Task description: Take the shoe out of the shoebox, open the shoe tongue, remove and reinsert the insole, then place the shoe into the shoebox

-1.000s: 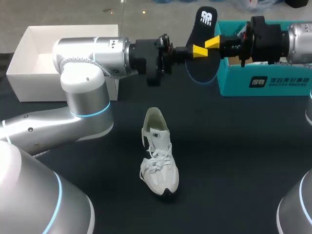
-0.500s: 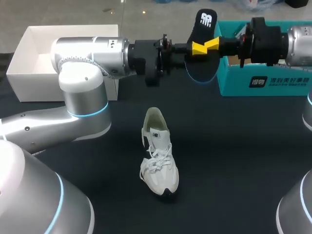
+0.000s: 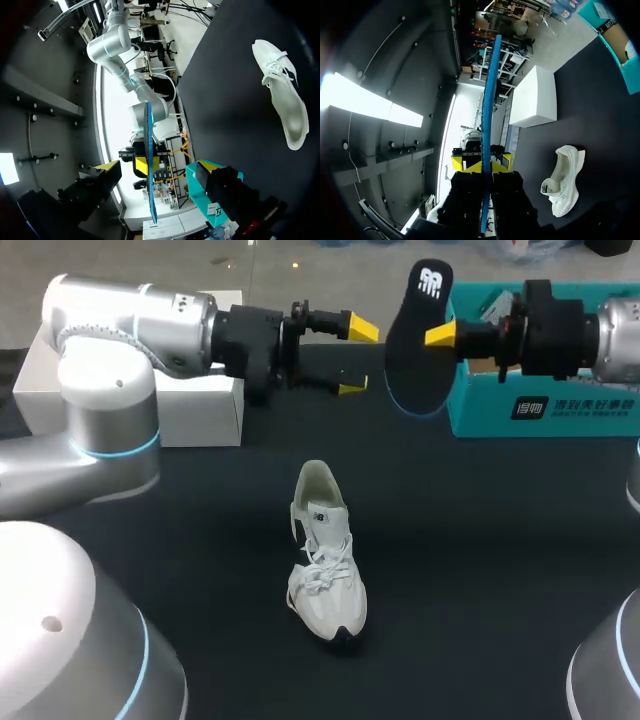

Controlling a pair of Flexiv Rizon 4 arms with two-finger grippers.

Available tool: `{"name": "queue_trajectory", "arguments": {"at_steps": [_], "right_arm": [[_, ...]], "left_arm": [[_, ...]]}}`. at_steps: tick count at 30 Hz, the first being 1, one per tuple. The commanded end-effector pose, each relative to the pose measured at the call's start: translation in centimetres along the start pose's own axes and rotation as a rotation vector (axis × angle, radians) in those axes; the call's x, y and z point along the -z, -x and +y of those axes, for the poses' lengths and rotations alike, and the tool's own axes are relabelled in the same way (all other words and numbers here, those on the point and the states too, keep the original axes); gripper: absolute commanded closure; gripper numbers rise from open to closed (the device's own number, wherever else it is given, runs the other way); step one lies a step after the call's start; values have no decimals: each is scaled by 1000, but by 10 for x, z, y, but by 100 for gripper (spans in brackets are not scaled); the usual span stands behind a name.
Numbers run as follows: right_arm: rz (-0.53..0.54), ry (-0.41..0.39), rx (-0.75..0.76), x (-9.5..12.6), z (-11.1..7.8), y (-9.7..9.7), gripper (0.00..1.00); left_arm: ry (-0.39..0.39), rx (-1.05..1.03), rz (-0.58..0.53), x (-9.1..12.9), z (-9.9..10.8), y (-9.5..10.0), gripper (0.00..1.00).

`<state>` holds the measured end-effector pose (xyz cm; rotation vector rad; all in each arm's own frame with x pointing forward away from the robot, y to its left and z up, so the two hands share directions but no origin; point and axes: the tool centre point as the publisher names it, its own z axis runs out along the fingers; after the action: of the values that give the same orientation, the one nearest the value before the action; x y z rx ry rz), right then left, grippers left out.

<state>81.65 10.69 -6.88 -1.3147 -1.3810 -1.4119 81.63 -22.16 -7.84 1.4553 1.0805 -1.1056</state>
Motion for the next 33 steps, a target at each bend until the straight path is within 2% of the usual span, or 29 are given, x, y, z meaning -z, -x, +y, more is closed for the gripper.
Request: {"name": "queue_trajectory", "arguments": {"at_steps": [1, 7, 9, 14, 19, 24, 33], "right_arm": [[-7, -2, 1, 3, -1, 1, 100], [-17, 1, 4, 8, -2, 2, 100], [-19, 4, 4, 8, -2, 2, 100], [-25, -1, 6, 5, -5, 3, 100], [-35, 1, 10, 2, -8, 1, 100], [-21, 12, 45, -4, -12, -10, 100], [-12, 30, 130, -19, -18, -30, 100]], "left_arm": [[-39, 32, 145, 49, -15, 0, 0], [-77, 69, 217, 89, -40, -10, 0], [-82, 75, 202, 104, -45, -12, 0], [-84, 12, 244, 134, -44, -25, 0], [-150, 32, 252, 153, -42, -37, 0], [-184, 49, 270, 177, -36, -49, 0], [-200, 42, 315, 218, -34, -52, 0]]}}
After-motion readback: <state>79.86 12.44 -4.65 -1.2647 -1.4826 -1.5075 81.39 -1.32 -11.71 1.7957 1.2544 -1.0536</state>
